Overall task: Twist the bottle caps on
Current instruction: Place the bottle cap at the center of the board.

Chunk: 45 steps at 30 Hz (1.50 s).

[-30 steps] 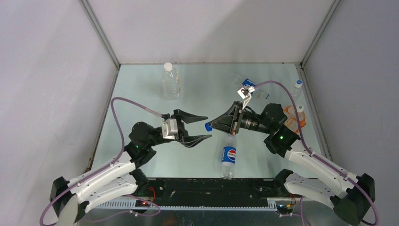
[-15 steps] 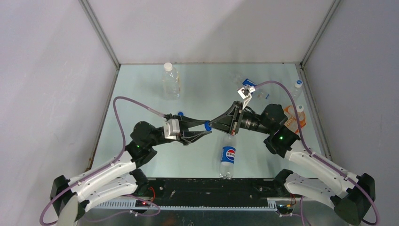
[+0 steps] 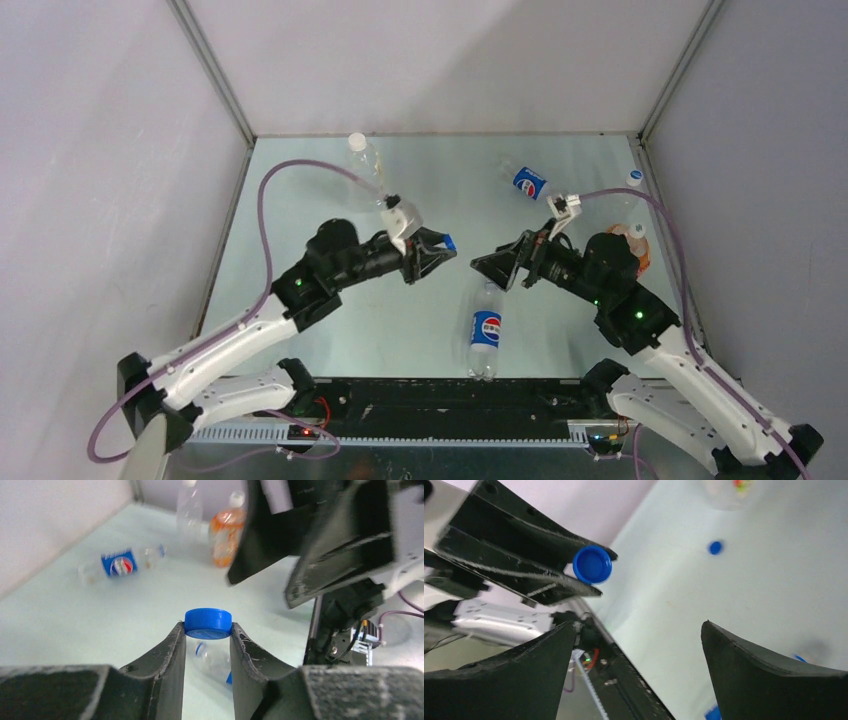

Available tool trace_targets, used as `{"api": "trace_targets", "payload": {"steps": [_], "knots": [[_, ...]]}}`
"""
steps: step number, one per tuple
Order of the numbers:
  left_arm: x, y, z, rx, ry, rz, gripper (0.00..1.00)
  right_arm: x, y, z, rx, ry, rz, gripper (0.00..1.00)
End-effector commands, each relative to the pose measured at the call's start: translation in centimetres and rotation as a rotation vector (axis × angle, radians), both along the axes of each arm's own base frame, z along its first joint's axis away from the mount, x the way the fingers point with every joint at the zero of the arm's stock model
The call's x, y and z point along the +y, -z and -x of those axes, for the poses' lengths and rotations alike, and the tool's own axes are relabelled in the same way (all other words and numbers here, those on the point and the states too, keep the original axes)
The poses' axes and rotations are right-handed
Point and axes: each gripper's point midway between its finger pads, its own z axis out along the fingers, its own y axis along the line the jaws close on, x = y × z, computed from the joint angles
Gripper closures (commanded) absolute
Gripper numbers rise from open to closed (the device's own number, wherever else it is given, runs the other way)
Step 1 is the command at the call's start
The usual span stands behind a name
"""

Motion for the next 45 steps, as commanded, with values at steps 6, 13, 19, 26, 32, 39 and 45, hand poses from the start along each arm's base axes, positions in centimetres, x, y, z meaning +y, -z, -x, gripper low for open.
{"api": "trace_targets", "payload": {"steps": [6,13,19,26,32,39,45], "knots": [[0.6,10.5,-5.5,0.426,-0.323,-0.438,0.88,-8.8,6.6,-1.2,0.142,0.398,0.312,0.01],[-0.9,17.8,-7.5,0.660,-0.417,-0.706,0.83,-12.0,8.5,0.3,0.204,0.485,0.418,0.01],[-2.3,23.2,-8.4,0.775,-0.450,-0.805,0.81,-13.2,9.4,1.4,0.232,0.504,0.450,0.01],[-3.6,27.6,-8.9,0.857,-0.465,-0.857,0.75,-13.0,11.6,1.7,0.306,0.473,0.530,0.01],[-4.0,27.3,-9.5,0.851,-0.490,-0.807,0.44,-12.1,12.9,1.4,0.360,0.450,0.564,0.01],[-2.5,22.1,-10.3,0.761,-0.584,-0.662,0.09,-10.1,13.7,0.2,0.398,0.411,0.571,0.01],[2.3,17.9,-10.2,0.645,-0.710,-0.528,0.01,-8.0,15.0,-1.6,0.456,0.382,0.610,0.01]]}}
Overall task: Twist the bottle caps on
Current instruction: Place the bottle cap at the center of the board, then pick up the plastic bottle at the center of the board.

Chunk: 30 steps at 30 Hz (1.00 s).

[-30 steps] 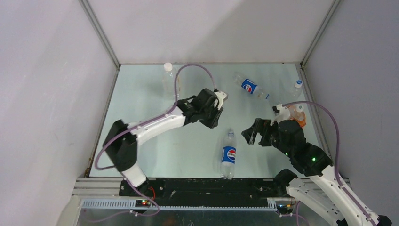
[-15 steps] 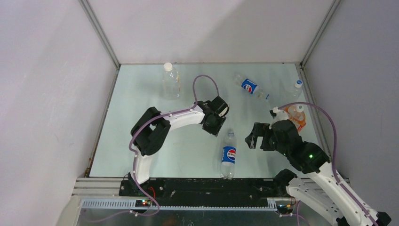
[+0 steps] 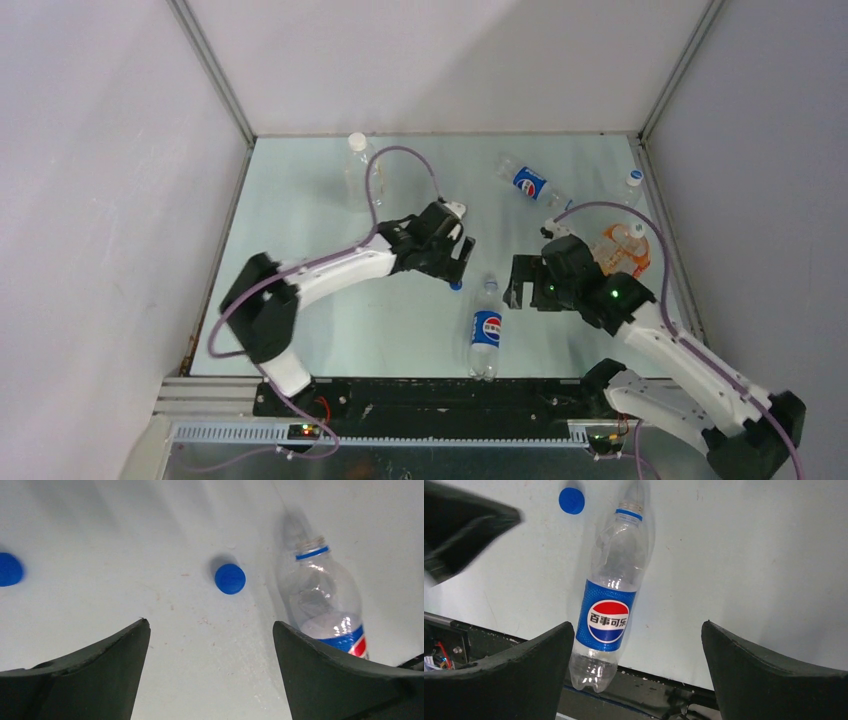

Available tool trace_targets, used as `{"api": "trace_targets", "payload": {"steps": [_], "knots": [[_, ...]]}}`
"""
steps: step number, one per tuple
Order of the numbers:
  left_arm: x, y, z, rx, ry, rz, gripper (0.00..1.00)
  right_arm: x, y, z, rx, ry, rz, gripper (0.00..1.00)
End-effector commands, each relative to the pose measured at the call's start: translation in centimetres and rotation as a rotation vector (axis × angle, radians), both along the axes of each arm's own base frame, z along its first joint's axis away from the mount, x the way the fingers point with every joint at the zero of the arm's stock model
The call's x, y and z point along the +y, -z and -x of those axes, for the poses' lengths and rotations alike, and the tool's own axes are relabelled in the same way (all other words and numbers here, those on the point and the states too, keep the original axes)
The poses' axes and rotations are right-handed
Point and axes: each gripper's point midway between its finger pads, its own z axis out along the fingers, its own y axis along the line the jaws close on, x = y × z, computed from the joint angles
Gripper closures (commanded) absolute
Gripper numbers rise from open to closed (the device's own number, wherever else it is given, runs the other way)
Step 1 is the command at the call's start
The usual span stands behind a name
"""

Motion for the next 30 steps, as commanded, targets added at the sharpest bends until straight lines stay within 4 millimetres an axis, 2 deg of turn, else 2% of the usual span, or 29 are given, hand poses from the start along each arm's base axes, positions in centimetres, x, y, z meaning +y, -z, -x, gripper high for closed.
{"api": "trace_targets", "payload": {"steps": [1,2,3,4,5,6,7,8,9,10,11,12,13,14,15,16,17,18,24,30], "knots": [[2.7,-6.9,-1.6,-0.234,-0.116,0.119,0.01,2.4,-1.0,-2.4,-0.002,-0.002,-0.027,0.01],[3.7,-6.5,-1.5,-0.249,-0.135,0.114,0.00,2.7,-1.3,-2.8,0.000,-0.001,-0.026,0.01],[4.3,-8.1,-1.2,-0.286,-0.143,0.152,0.00,2.9,-0.4,-3.1,0.032,0.001,-0.002,0.01],[5.2,-7.7,-0.9,-0.290,-0.156,0.153,0.00,3.2,-0.7,-3.5,0.036,0.002,-0.002,0.01],[5.8,-9.3,-0.6,-0.322,-0.167,0.198,0.00,3.4,0.1,-3.7,0.068,0.004,0.018,0.01],[6.7,-8.6,-0.4,-0.318,-0.180,0.205,0.00,3.7,-0.1,-4.1,0.075,0.006,0.016,0.01],[7.3,-10.1,0.0,-0.345,-0.198,0.254,0.00,3.8,0.8,-4.4,0.110,0.018,0.034,0.01],[8.4,-9.2,0.2,-0.334,-0.224,0.259,0.00,4.2,0.7,-4.7,0.120,0.016,0.028,0.01],[9.1,-10.4,0.6,-0.362,-0.237,0.300,0.00,4.5,1.3,-5.1,0.148,0.019,0.040,0.01],[10.0,-9.7,0.9,-0.356,-0.249,0.306,0.00,4.8,2.4,-5.1,0.192,0.017,0.059,0.01],[10.5,-10.8,1.4,-0.386,-0.246,0.349,0.00,5.0,2.4,-5.5,0.202,0.021,0.059,0.01],[11.4,-10.2,1.7,-0.391,-0.254,0.342,0.00,5.0,3.6,-5.5,0.245,0.024,0.086,0.01],[12.3,-10.6,2.3,-0.427,-0.260,0.364,0.01,5.4,3.7,-5.6,0.264,0.017,0.083,0.01],[13.0,-11.8,2.8,-0.473,-0.257,0.396,0.01,5.7,4.7,-5.4,0.306,0.009,0.092,0.01],[13.5,-11.3,3.2,-0.484,-0.259,0.393,0.01,6.0,5.0,-5.6,0.315,0.009,0.093,0.01],[14.2,-12.5,3.7,-0.533,-0.254,0.424,0.01,6.1,5.9,-5.5,0.346,0.012,0.102,0.01],[14.6,-11.9,4.0,-0.542,-0.257,0.419,0.00,6.4,6.2,-5.6,0.355,0.012,0.098,0.01],[15.1,-12.8,4.4,-0.579,-0.255,0.443,0.00,6.4,7.0,-5.6,0.379,0.020,0.108,0.01],[16.3,-12.5,5.9,-0.605,-0.228,0.440,0.00,6.9,10.1,-5.8,0.455,0.061,0.122,0.04],[14.5,-12.2,7.2,-0.536,-0.145,0.501,0.00,7.7,11.5,-5.4,0.487,0.076,0.126,0.13]]}}
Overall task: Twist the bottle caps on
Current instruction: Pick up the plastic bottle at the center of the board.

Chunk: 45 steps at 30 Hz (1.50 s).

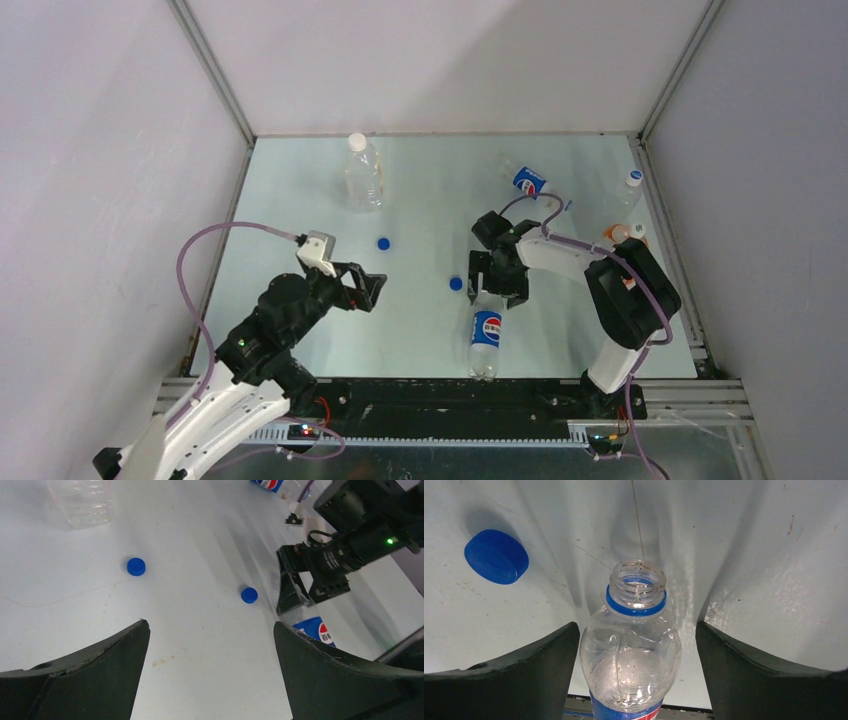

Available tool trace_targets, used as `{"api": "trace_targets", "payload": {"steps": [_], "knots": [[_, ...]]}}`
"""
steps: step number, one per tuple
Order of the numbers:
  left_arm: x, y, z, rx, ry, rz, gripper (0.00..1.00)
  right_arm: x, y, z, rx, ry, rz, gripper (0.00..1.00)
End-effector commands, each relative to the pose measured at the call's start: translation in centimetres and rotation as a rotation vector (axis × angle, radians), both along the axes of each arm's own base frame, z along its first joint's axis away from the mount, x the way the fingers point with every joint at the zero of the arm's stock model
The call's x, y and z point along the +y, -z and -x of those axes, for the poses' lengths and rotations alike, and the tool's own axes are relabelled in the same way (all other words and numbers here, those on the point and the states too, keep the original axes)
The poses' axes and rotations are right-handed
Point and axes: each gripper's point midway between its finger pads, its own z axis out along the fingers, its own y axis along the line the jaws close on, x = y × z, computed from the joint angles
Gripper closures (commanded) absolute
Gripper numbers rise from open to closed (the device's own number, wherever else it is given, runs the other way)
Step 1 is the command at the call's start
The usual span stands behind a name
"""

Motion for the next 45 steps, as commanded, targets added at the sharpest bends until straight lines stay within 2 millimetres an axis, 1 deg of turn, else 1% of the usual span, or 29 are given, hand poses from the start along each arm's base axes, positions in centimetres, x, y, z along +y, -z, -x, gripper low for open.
{"api": "trace_targets", "payload": {"steps": [1,2,4,6,8,11,12,13,14,15,16,17,18,21,22,23,24,25,26,27,28,29,30,31,32,34,41,44,45], "knots": [[-1.5,0.3,0.9,0.020,0.096,0.027,0.00,1.8,-0.6,-1.2,-0.032,0.033,-0.044,0.16],[-2.1,0.1,1.3,0.021,0.130,0.044,0.00,2.0,-0.6,-1.1,-0.036,0.030,-0.044,0.18],[-3.0,0.3,1.8,0.039,0.174,0.071,0.00,2.1,-0.9,-1.1,-0.057,0.029,-0.037,0.30],[-3.8,0.4,2.3,0.052,0.226,0.092,0.00,2.2,-1.4,-1.1,-0.083,0.027,-0.027,0.38],[-4.8,0.6,2.9,0.063,0.284,0.110,0.00,2.3,-2.5,-1.2,-0.131,0.020,-0.022,0.45],[-6.7,0.7,4.1,0.099,0.405,0.150,0.00,2.9,-4.2,-0.7,-0.196,-0.011,-0.025,0.48],[-7.2,0.3,4.3,0.105,0.424,0.176,0.00,2.8,-5.4,-0.9,-0.242,-0.012,-0.033,0.49],[-7.8,0.7,4.6,0.133,0.454,0.182,0.00,3.2,-6.1,-0.6,-0.266,-0.028,-0.042,0.49],[-8.5,0.6,4.6,0.149,0.470,0.200,0.00,3.2,-7.7,-0.8,-0.322,-0.027,-0.056,0.50],[-9.0,0.1,4.7,0.138,0.487,0.217,0.00,3.5,-8.5,-0.5,-0.350,-0.041,-0.065,0.51],[-9.6,0.3,5.0,0.155,0.503,0.223,0.00,3.3,-10.2,-0.7,-0.413,-0.032,-0.080,0.51],[-10.0,-0.2,4.7,0.133,0.500,0.234,0.00,3.7,-11.1,-0.5,-0.448,-0.045,-0.101,0.52],[-10.9,-0.2,5.3,0.141,0.526,0.234,0.00,3.6,-12.8,-0.5,-0.501,-0.039,-0.133,0.53],[-12.7,-1.8,5.3,0.096,0.527,0.252,0.00,4.2,-15.9,0.0,-0.600,-0.053,-0.238,0.55],[-13.1,-1.5,5.2,0.104,0.523,0.246,0.00,4.2,-17.5,0.4,-0.642,-0.061,-0.283,0.55],[-13.8,-2.5,5.3,0.078,0.529,0.262,0.00,4.2,-19.0,0.6,-0.685,-0.061,-0.332,0.56],[-14.3,-2.4,5.1,0.083,0.524,0.258,0.00,4.3,-19.5,0.9,-0.708,-0.072,-0.356,0.56],[-15.0,-3.3,5.6,0.069,0.547,0.275,0.00,4.2,-21.1,1.1,-0.752,-0.068,-0.406,0.57],[-15.6,-3.0,5.5,0.080,0.544,0.266,0.00,4.0,-20.9,1.5,-0.762,-0.075,-0.419,0.57],[-16.4,-4.0,6.0,0.071,0.566,0.287,0.00,4.0,-22.6,1.7,-0.809,-0.076,-0.480,0.58],[-17.0,-3.7,6.0,0.086,0.571,0.279,0.00,3.9,-22.3,2.0,-0.817,-0.083,-0.491,0.59],[-18.0,-4.3,6.5,0.084,0.597,0.292,0.00,3.7,-23.8,2.3,-0.863,-0.084,-0.541,0.62],[-18.6,-4.6,6.8,0.081,0.610,0.301,0.01,3.7,-23.7,2.4,-0.878,-0.087,-0.554,0.63],[-19.5,-5.4,7.4,0.072,0.636,0.322,0.00,3.3,-24.4,2.6,-0.905,-0.092,-0.574,0.65],[-20.0,-6.2,7.5,0.055,0.645,0.349,0.00,3.2,-24.3,2.7,-0.914,-0.096,-0.580,0.65],[-21.0,-6.8,7.6,0.063,0.643,0.386,0.01,2.8,-24.7,3.1,-0.935,-0.109,-0.597,0.65],[-23.7,-5.9,6.1,0.104,0.568,0.380,0.04,2.3,-26.0,4.3,-0.983,-0.111,-0.691,0.65],[-24.2,-5.5,5.5,0.101,0.548,0.355,0.06,2.2,-26.8,4.5,-1.002,-0.086,-0.740,0.65],[-24.3,-5.3,5.3,0.099,0.540,0.348,0.08,2.2,-26.6,4.5,-1.000,-0.083,-0.745,0.65]]}}
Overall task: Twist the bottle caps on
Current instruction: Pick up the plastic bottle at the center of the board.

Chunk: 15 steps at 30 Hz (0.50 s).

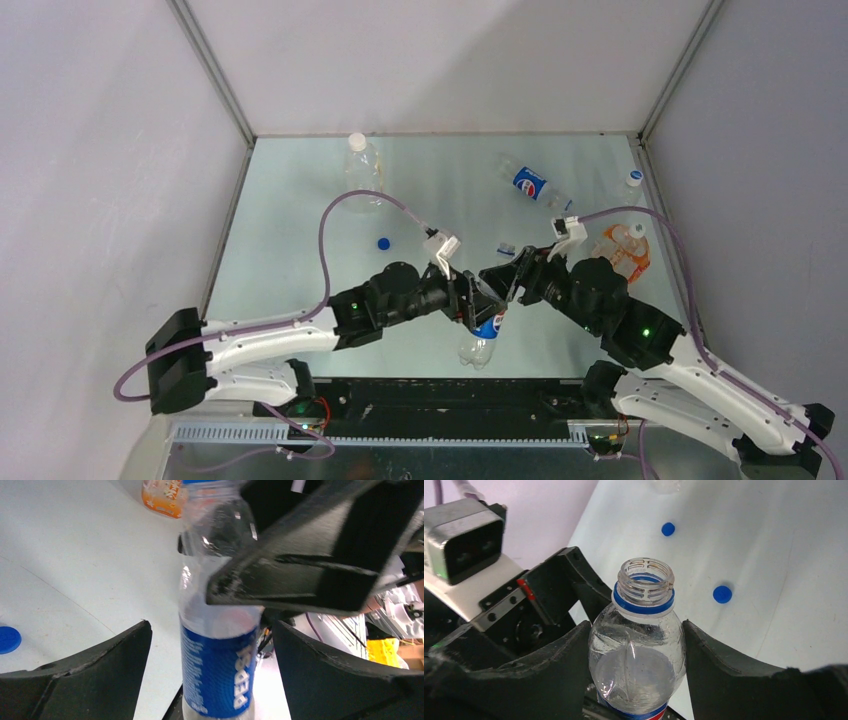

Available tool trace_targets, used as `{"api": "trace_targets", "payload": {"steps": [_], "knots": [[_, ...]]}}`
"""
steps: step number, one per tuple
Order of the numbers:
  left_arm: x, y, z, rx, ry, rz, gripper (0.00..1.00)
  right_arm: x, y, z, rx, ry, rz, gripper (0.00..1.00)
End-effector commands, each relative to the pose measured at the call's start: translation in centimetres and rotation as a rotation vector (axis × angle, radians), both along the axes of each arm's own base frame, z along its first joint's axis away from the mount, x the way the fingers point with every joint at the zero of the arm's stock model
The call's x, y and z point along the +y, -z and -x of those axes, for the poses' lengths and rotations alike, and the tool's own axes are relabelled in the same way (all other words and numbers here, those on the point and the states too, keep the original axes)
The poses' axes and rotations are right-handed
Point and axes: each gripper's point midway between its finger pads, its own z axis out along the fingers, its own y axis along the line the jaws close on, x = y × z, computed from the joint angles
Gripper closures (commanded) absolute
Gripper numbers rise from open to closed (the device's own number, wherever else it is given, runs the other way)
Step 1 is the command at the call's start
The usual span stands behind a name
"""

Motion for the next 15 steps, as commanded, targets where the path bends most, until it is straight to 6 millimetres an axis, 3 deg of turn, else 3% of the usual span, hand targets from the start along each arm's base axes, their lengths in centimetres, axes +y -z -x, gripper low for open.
{"api": "trace_targets", "payload": {"steps": [1,8,12,15], "knots": [[-0.9,-3.0,-1.5,-0.056,-0.066,0.072,0.08,0.6,-2.5,0.0,-0.056,-0.005,-0.122,0.65],[-0.4,-3.7,-2.5,-0.159,-0.085,0.063,0.31,1.8,-2.6,-0.3,-0.031,0.005,-0.185,0.63],[0.7,-3.0,-3.1,-0.192,-0.085,0.023,0.43,2.9,-2.4,-0.3,-0.023,-0.018,-0.185,0.59],[2.1,-1.9,-3.6,-0.218,-0.091,-0.026,0.48,3.6,-2.3,0.0,-0.026,-0.053,-0.183,0.41]]}}
